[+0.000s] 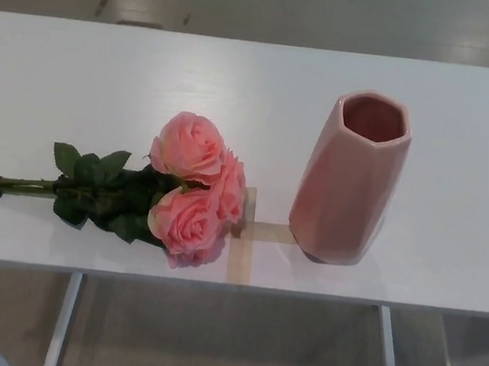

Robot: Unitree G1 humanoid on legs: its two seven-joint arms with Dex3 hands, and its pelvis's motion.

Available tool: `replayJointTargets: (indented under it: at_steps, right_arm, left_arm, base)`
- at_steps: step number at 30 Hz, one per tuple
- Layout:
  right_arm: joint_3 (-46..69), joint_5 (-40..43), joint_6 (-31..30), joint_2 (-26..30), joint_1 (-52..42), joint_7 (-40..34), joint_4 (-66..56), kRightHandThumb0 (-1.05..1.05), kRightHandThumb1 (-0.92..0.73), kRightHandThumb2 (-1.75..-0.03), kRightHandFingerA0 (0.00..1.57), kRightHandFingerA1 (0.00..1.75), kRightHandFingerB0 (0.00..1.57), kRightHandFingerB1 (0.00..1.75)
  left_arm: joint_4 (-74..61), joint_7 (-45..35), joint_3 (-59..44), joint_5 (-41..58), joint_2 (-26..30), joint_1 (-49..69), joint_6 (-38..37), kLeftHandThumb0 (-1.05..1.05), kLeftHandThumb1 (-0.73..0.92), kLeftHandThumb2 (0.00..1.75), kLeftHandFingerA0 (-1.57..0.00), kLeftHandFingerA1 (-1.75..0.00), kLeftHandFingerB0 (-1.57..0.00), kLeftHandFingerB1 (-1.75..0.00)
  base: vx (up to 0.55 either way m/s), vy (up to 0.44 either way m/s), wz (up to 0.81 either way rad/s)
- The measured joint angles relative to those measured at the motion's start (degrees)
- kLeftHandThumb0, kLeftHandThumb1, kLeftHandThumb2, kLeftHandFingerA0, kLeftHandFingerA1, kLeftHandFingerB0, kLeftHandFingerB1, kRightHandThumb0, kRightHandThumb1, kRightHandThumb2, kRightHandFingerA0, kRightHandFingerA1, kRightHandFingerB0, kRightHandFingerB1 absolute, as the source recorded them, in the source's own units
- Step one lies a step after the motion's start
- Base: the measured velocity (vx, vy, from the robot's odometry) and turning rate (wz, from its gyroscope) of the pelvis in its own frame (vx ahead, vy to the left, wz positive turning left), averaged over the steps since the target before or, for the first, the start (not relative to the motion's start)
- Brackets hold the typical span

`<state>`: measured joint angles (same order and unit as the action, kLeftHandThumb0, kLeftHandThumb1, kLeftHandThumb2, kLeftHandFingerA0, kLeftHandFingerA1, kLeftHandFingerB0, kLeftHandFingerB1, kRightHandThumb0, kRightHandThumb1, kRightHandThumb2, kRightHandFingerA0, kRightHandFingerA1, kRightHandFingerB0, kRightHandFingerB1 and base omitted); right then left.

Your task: Use the left hand to pick up the rose and then lift and insert it into the pink vase.

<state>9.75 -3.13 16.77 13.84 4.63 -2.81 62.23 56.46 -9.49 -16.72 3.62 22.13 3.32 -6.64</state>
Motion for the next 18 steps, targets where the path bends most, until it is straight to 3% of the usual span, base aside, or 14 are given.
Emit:
replayJointTargets:
  at_steps: [5,6,11,13,18]
  right_arm:
    - [0.20,0.16,1.14,0.06,-0.01,0.00,0.86,-0.23,-0.63,-0.58,0.62,0.51,0.54,0.46]
    - [0.20,0.16,1.44,0.08,-0.17,0.00,0.94,-0.23,-0.63,-0.58,0.62,0.51,0.54,0.46]
    - [0.17,0.16,2.02,0.15,-1.26,-0.01,1.34,-0.23,-0.63,-0.58,0.62,0.50,0.54,0.46]
    - [0.10,0.15,2.10,0.15,-1.38,-0.02,1.53,-0.23,-0.63,-0.58,0.61,0.50,0.54,0.46]
    - [-0.22,0.12,2.41,0.10,-1.40,-0.34,2.27,-0.23,-0.63,-0.58,0.61,0.50,0.54,0.46]
  left_arm:
    - [0.56,-0.63,-0.46,0.30,0.00,0.05,-0.51,-0.23,0.47,0.88,-0.27,-0.52,-0.11,-0.45]
    - [0.73,-0.82,-0.69,0.48,0.00,0.21,-0.69,-0.32,0.61,0.66,-0.33,-0.39,-0.20,-0.34]
    - [0.94,-1.38,-2.06,1.58,-0.30,1.89,-1.68,-0.30,0.60,0.63,-0.26,-0.36,-0.14,-0.31]
    - [0.59,-1.76,-2.75,2.17,-0.48,2.57,-2.28,-0.24,0.59,0.60,-0.16,-0.32,-0.10,-0.28]
    - [-5.78,-3.60,-4.79,4.25,-1.01,5.62,-3.22,-0.24,0.59,0.60,-0.16,-0.32,-0.10,-0.28]
  base:
    - [0.00,0.000,0.00]
    - [0.00,0.000,0.00]
    - [0.00,0.000,0.00]
    - [0.00,0.000,0.00]
    - [0.00,0.000,0.00]
